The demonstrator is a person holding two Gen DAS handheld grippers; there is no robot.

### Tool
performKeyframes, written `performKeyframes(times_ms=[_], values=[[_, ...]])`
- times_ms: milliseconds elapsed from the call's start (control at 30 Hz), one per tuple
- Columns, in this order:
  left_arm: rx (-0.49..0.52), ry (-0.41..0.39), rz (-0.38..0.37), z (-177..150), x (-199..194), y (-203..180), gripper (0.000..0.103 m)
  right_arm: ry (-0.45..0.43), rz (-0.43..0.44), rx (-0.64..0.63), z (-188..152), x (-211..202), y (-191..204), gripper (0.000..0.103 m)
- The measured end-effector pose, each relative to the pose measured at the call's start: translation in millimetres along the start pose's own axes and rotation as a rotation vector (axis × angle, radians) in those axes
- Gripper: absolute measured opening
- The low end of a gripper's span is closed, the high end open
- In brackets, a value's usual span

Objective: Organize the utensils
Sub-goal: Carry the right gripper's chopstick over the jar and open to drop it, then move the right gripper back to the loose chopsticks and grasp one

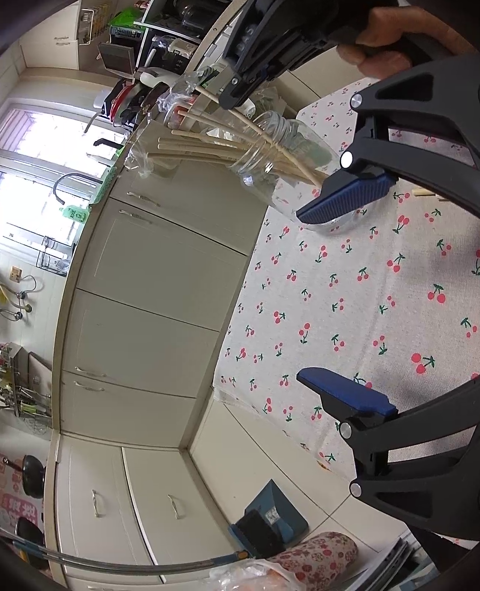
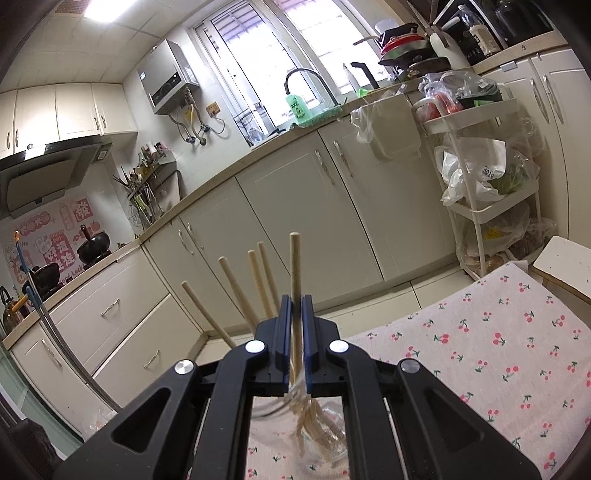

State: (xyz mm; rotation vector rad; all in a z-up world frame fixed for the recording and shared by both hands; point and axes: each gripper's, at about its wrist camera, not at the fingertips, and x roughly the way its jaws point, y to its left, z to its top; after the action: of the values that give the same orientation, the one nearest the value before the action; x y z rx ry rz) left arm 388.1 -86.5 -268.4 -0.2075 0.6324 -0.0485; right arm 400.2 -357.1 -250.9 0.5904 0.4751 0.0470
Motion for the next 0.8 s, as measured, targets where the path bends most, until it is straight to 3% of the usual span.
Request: performKeyframes(times_ms=[133, 200, 367, 567, 800], values=[[-0.013, 0.014, 0.003, 0, 4, 2, 0.080, 0.037, -0.013, 0.001, -5, -20, -7, 0.020], [-0.018, 0.018, 0.004, 0, 4, 3, 0.081, 0.084, -0.028, -0.010, -12, -32, -13, 0.021], [-0.024, 0.020, 0.005, 0, 5, 4, 0.085, 0.290, -0.091, -0.046, -41, -50, -27, 0.023], [-0.055, 0.041, 0.002, 0, 9, 9, 0.086, 0.523, -0.093, -0.173, -87, -50, -14, 0.023], [-0.068, 0.042, 0.003, 0, 10, 11, 0.086, 0.599, -0.087, -0.242, -113, -50, 2, 0.023]])
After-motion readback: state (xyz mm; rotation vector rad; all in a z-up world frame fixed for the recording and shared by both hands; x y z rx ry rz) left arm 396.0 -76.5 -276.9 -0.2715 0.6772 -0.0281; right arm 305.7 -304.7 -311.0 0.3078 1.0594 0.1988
